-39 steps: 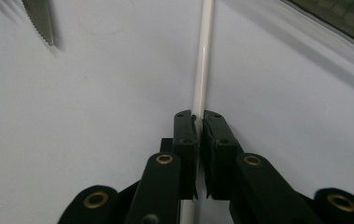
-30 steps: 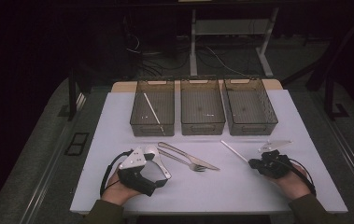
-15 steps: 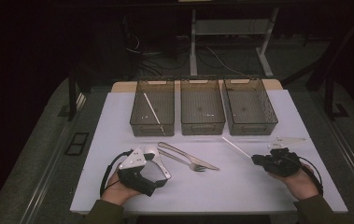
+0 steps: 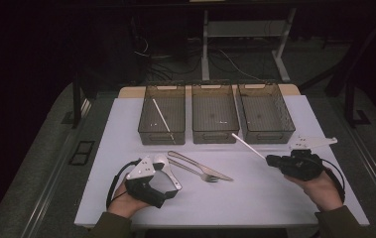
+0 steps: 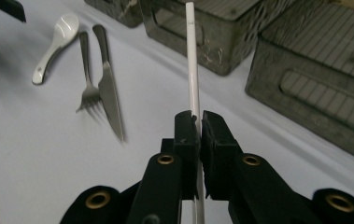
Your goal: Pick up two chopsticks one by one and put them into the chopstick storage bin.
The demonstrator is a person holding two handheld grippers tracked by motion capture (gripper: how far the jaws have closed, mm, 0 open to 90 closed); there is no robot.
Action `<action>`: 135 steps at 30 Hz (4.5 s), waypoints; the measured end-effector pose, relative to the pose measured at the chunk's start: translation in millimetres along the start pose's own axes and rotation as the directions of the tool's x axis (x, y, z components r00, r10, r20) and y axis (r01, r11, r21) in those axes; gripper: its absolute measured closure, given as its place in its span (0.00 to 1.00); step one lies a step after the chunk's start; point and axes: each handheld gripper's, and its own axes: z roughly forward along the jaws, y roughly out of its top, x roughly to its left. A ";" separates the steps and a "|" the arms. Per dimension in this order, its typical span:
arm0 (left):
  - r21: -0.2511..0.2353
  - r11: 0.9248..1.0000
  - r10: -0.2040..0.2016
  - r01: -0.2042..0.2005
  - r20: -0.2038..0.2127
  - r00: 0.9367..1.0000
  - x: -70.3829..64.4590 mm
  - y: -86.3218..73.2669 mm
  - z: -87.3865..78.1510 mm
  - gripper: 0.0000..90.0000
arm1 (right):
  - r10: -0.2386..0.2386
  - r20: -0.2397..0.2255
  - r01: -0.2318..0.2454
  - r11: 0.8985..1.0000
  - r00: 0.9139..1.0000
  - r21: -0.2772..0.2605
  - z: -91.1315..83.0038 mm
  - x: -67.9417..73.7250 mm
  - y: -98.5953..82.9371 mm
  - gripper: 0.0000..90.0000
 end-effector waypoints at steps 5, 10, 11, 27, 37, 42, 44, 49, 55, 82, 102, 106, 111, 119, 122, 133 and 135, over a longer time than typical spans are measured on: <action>0.001 1.000 0.000 0.000 0.000 1.000 -0.2 -0.1 0.7 0.01 | -0.003 -0.006 0.003 1.000 1.000 -0.018 8.4 3.6 15.7 0.95; -0.001 1.000 0.001 -0.001 0.001 1.000 0.0 0.0 0.6 0.01 | -0.020 -0.007 0.019 0.999 1.000 -0.029 22.3 8.6 32.6 0.95; -0.001 1.000 0.001 -0.001 0.001 1.000 0.1 -0.1 0.4 0.01 | -0.025 -0.008 0.025 0.999 1.000 -0.029 25.5 10.0 36.3 0.95; -0.013 1.000 0.001 -0.001 0.005 1.000 -1.2 -0.2 3.1 0.01 | -0.050 0.016 0.050 0.999 0.999 -0.010 82.8 28.9 105.1 0.95; -0.020 1.000 -0.010 0.011 0.013 1.000 -1.3 -0.2 2.2 0.01 | -0.024 0.013 0.024 1.000 1.000 -0.005 117.7 37.7 145.8 0.95; -0.027 1.000 -0.012 0.012 0.013 1.000 -1.0 -0.1 1.9 0.01 | -0.024 0.022 0.023 1.000 0.999 0.009 137.7 43.0 165.3 0.95; -0.028 0.999 -0.014 0.015 0.014 1.000 -0.6 -0.3 1.9 0.01 | -0.018 0.030 0.017 1.000 0.999 0.014 146.6 45.2 172.3 0.95; -0.021 1.000 -0.005 0.005 0.015 1.000 0.8 -0.8 1.9 0.01 | -0.014 0.037 0.012 0.999 0.999 0.039 170.0 50.4 187.7 0.95; -0.033 0.999 -0.011 0.012 0.016 1.000 1.1 -0.9 1.0 0.01 | -0.027 0.057 0.023 0.997 0.998 0.072 200.1 58.9 203.3 0.95; -0.037 0.999 -0.016 0.017 0.028 0.999 1.4 0.2 1.5 0.01 | -0.002 0.093 -0.017 0.979 0.996 0.205 290.0 84.6 226.7 0.95; -0.042 0.999 -0.019 0.020 0.028 0.999 2.5 0.2 0.3 0.01 | -0.023 0.067 0.009 0.980 0.997 0.200 287.9 88.5 227.3 0.79; -0.042 0.999 -0.019 0.020 0.027 0.999 2.5 0.0 -0.3 0.01 | -0.026 0.018 0.023 0.987 0.999 0.160 275.4 89.9 228.8 0.68; -0.036 0.999 -0.010 0.011 0.024 1.000 2.8 -0.2 0.3 0.01 | -0.054 -0.028 0.057 0.991 0.998 0.121 253.5 91.2 221.9 0.55; -0.024 1.000 -0.003 0.003 0.023 1.000 1.5 -0.3 1.0 0.01 | -0.070 -0.113 0.078 0.995 0.991 0.065 212.7 83.8 195.7 0.46; -0.016 1.000 0.003 -0.002 0.020 1.000 1.6 -0.3 1.2 0.01 | -0.086 -0.128 0.092 0.995 0.988 0.039 196.3 78.1 182.0 0.43; -0.011 1.000 -0.010 0.010 0.009 1.000 0.7 -1.6 1.4 0.01 | -0.089 -0.124 0.086 0.996 0.988 -0.028 138.7 52.9 125.0 0.37; -0.009 1.000 -0.011 0.011 0.007 1.000 0.7 -1.8 1.3 0.01 | -0.079 -0.119 0.076 0.997 0.990 -0.035 128.3 47.4 114.0 0.35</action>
